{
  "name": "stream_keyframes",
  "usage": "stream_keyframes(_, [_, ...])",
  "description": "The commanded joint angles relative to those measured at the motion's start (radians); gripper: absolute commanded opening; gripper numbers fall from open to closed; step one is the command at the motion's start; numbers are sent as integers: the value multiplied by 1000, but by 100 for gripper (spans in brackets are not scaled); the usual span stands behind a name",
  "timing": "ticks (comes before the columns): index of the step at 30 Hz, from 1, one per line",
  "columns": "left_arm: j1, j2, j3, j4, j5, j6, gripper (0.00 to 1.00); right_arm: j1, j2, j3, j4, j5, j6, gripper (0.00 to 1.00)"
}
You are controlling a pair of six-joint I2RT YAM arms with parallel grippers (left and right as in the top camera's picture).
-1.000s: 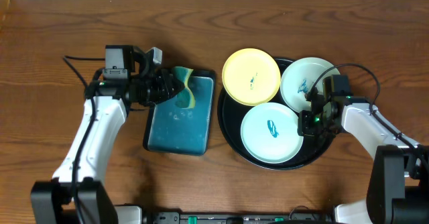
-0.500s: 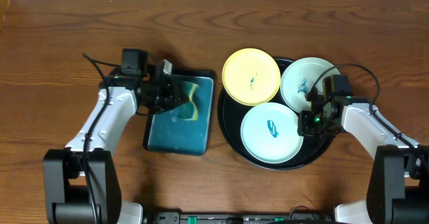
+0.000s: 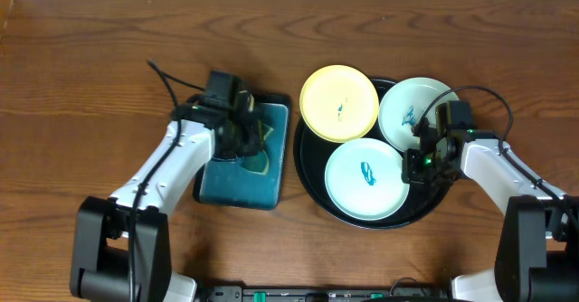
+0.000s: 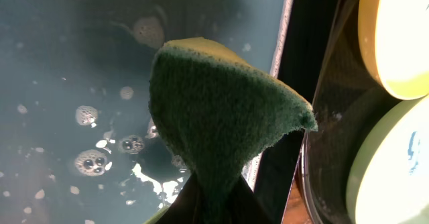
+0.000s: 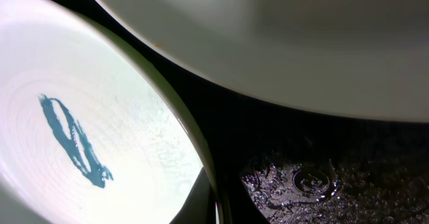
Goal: Clean dirty plates on tray and stack at the side
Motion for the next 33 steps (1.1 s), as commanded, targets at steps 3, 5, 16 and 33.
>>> stream_keyframes(3, [-54, 10, -10, -3, -134, -23, 7, 8, 22, 5, -2, 42, 8, 1])
stream_keyframes(5, [-69, 11, -14, -2, -150, -38, 8, 8, 22, 5, -4, 42, 8, 1])
stream_keyframes(16, [-120, 11, -73, 53, -156, -135, 7, 8, 22, 5, -10, 42, 8, 1])
stream_keyframes(33, [-227, 11, -93, 159, -149, -220, 7, 8, 22, 5, -14, 42, 8, 1])
